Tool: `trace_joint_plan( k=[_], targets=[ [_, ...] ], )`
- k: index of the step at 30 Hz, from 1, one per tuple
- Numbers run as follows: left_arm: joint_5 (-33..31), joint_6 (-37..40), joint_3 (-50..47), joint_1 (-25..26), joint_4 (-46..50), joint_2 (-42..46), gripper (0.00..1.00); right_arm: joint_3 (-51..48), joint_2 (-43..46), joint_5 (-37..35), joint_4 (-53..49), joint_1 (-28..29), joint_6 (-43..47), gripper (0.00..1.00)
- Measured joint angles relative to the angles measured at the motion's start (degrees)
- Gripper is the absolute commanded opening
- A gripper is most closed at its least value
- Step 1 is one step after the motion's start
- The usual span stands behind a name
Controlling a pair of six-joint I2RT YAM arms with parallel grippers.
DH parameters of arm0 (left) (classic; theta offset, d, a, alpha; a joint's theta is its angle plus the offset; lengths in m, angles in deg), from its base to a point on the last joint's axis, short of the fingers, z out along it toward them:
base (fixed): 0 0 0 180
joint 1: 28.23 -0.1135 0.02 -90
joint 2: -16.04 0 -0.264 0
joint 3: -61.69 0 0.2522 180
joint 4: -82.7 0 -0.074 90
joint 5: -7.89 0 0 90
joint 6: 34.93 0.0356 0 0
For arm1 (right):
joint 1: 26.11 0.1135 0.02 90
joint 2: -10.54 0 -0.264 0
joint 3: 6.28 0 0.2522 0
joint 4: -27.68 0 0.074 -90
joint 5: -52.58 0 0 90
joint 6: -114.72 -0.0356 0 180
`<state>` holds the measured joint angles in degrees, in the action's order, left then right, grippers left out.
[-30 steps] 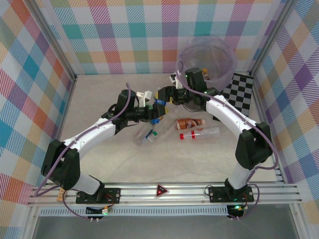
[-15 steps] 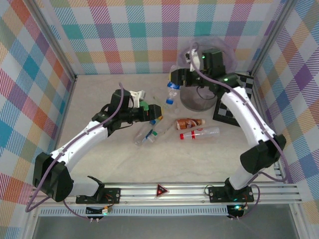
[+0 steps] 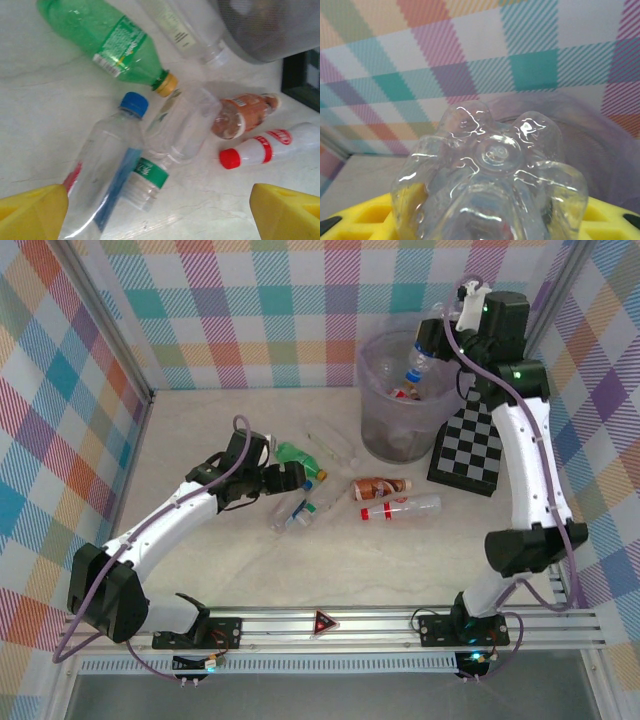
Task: Put the plastic bottles in the bin
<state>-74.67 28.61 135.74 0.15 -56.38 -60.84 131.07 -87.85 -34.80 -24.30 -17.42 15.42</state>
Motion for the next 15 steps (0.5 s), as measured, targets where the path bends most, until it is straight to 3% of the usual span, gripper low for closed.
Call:
trace_joint_plan(
  k=[9,15],
  targets=[
    [-3.37,1.88,-1.36,0.46,3.02,0.0,0.91,15.52,-18.97,-6.82,-3.93,-0.72,3.61,0.53],
    [-5.2,2.75,-2.03,0.48,4.59,0.0,0.91,17.97,-24.0,-10.21,-9.25,-1.2,5.57,0.54]
  ],
)
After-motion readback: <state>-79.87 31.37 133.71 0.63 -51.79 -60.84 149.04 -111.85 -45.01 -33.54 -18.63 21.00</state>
